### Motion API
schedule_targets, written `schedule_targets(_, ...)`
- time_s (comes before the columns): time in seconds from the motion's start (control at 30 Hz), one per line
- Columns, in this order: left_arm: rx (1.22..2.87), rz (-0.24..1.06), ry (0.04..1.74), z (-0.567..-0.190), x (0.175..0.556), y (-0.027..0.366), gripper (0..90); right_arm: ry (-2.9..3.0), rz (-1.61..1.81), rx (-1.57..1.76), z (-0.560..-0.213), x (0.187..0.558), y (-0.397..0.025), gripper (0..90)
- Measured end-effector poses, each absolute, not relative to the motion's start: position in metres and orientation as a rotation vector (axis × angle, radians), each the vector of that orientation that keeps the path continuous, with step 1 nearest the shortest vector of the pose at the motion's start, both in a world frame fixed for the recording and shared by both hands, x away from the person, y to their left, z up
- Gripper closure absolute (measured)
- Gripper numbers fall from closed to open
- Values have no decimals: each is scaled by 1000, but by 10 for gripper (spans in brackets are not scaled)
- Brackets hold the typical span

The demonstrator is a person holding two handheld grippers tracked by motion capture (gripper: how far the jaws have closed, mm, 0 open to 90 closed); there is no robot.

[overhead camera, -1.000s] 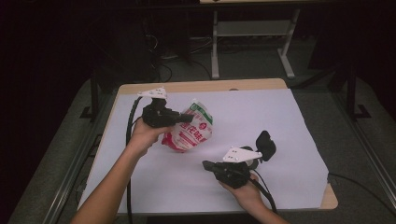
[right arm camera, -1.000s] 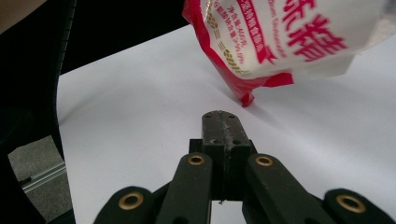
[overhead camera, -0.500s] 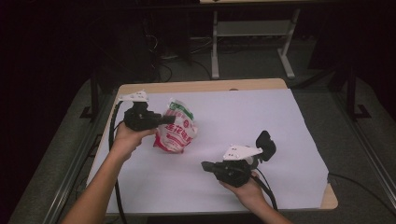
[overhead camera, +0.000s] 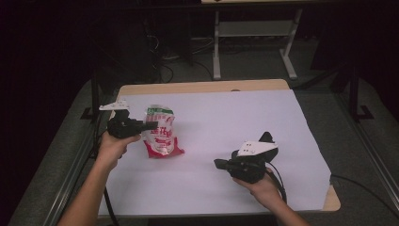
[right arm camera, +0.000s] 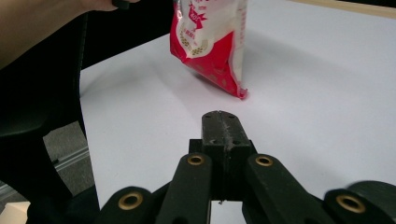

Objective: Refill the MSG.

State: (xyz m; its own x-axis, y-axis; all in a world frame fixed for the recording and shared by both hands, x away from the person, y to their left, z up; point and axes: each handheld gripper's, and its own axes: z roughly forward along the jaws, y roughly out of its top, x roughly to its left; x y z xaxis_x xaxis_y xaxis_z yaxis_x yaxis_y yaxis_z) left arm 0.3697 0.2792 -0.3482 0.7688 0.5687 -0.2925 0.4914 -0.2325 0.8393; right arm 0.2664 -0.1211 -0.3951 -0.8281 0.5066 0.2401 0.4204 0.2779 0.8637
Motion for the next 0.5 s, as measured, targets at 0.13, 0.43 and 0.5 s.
schedule_targets(0.13,1870,85,829,-357,366,291,895,2450,1596,886,-394,269,-129,900)
schedule_targets(0.43,1867,90,842,-377,358,315,887,2450,1585,884,-392,274,-144,900)
schedule_targets(0.5,1877,103,838,-376,356,315,878,2451,1577,883,-393,274,-147,900)
